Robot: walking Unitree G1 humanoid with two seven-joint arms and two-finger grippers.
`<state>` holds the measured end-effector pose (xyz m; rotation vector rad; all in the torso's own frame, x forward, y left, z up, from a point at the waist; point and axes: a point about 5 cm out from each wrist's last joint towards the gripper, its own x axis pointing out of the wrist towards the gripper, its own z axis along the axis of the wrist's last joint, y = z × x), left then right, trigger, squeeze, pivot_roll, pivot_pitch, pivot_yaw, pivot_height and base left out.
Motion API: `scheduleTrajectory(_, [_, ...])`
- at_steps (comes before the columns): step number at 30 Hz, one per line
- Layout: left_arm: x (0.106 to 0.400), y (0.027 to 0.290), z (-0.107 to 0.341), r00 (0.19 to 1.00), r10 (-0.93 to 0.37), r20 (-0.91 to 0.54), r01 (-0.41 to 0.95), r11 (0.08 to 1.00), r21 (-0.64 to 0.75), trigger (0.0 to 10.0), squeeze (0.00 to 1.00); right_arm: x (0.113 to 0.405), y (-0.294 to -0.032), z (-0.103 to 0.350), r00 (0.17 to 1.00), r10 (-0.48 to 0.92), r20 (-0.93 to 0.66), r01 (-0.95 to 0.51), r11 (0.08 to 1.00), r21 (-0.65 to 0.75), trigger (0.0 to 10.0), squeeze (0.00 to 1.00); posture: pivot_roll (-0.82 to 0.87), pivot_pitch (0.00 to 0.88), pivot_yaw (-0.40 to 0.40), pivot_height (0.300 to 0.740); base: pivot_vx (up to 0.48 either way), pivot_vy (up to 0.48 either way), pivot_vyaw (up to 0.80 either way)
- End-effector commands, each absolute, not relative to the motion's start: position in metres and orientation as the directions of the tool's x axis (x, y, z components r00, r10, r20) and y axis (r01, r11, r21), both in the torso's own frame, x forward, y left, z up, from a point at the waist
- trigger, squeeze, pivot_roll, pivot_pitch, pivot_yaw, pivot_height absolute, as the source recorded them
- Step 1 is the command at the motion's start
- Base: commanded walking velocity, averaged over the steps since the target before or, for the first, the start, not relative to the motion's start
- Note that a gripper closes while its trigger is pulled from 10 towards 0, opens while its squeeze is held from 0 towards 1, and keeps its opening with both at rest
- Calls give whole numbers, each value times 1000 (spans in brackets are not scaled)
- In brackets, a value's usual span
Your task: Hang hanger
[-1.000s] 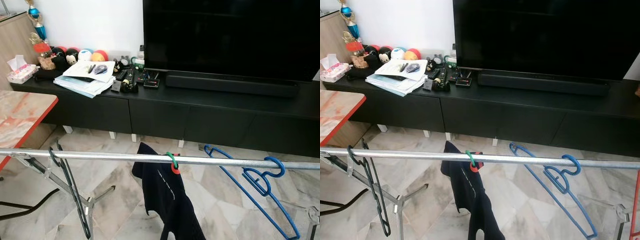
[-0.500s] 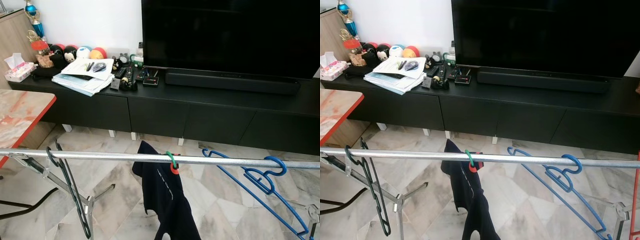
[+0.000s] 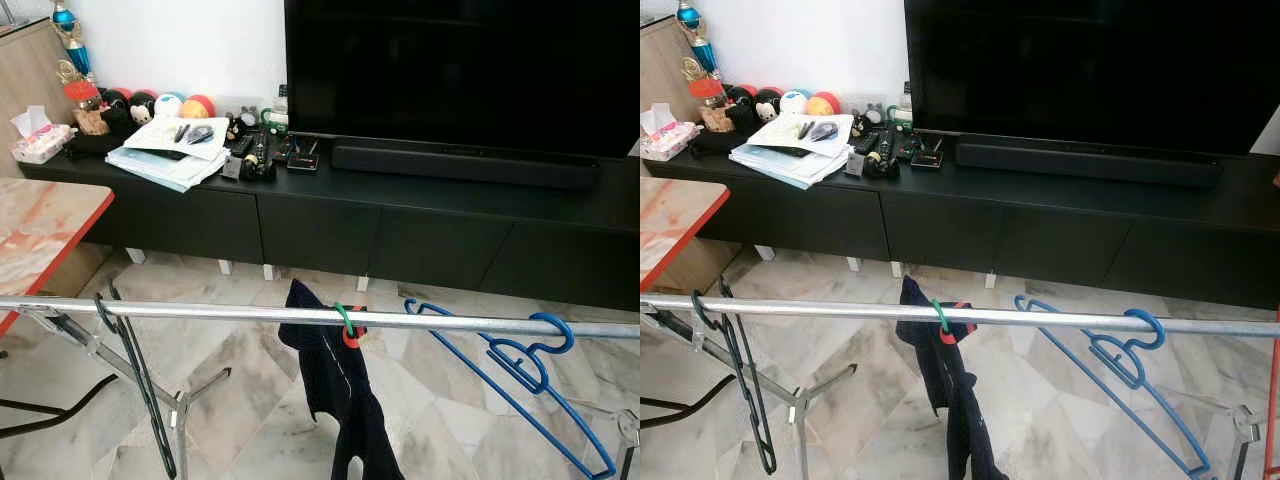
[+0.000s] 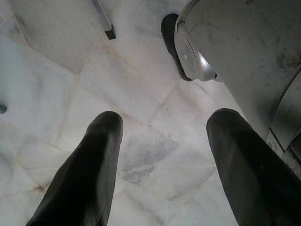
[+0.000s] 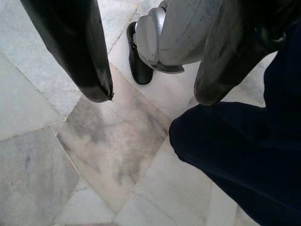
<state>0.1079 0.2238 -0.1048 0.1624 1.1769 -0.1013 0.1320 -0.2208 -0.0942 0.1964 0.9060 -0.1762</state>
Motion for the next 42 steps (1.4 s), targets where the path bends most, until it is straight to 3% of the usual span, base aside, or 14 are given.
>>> scheduleTrajectory(1, [101, 227, -106, 357, 13, -934, 158, 985, 75, 10000, 0, 128, -221, -96, 585, -68, -808, 239, 967, 91, 10000, 0, -57, 108, 11, 740, 0, 0, 0])
scheduleTrajectory(42, [100, 225, -107, 356, 9, -934, 154, 986, 68, 10000, 0, 130, -222, -96, 574, -45, -818, 211, 973, 95, 10000, 0, -52, 106, 4, 740, -18, 0, 0])
